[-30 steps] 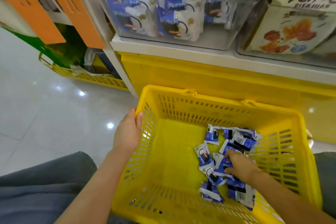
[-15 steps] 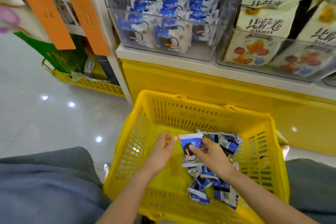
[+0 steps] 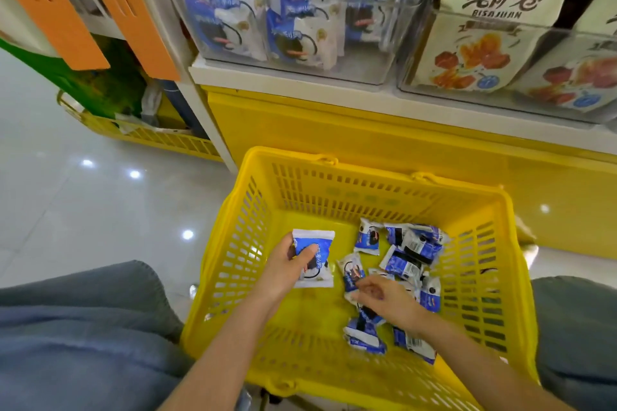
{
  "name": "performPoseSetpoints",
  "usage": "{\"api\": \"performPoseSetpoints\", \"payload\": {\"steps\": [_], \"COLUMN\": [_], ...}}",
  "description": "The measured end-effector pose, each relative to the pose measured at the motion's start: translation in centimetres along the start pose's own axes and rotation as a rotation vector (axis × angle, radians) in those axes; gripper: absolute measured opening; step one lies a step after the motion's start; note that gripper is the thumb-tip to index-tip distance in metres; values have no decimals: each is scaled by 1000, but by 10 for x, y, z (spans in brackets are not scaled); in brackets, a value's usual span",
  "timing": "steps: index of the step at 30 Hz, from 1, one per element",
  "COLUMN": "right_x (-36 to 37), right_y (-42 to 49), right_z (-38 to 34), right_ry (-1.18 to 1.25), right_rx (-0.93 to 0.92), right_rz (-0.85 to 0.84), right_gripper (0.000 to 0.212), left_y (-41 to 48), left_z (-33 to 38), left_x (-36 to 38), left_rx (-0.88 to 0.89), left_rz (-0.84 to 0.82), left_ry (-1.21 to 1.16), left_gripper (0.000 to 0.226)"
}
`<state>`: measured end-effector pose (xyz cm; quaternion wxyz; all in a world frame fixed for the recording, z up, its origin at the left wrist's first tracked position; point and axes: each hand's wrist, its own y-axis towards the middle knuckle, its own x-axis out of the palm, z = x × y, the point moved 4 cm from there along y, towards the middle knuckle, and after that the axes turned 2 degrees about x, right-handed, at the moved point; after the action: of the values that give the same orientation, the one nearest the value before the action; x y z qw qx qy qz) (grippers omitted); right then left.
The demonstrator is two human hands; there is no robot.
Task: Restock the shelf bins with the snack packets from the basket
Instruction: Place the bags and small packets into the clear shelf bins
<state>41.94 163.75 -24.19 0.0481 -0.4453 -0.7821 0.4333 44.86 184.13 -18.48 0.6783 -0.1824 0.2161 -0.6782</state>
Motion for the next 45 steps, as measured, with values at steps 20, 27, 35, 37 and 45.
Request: {"api": "performPoseSetpoints", "payload": {"steps": [20, 27, 35, 37, 45], "right_x": [-29, -45, -47, -55, -79], "right_y": [7, -34, -86, -100, -135], "right_z": [4, -68, -119, -126, -149], "right_ry": [178, 684, 597, 602, 870], "right_rx": [131, 38, -148, -193, -300], "right_rz": [86, 73, 37, 40, 218], "right_gripper": [50, 56, 33, 29, 36], "left_y": [15, 0, -29, -37, -55], "left_z": [-37, -15, 53, 67, 116], "left_x": [6, 28, 30, 28, 28], "left_rx": [-104, -169, 241, 287, 466], "left_rz": [52, -11, -156, -183, -195], "left_ry": [106, -90, -106, -97, -10], "left_gripper": [10, 51, 50, 51, 58]}}
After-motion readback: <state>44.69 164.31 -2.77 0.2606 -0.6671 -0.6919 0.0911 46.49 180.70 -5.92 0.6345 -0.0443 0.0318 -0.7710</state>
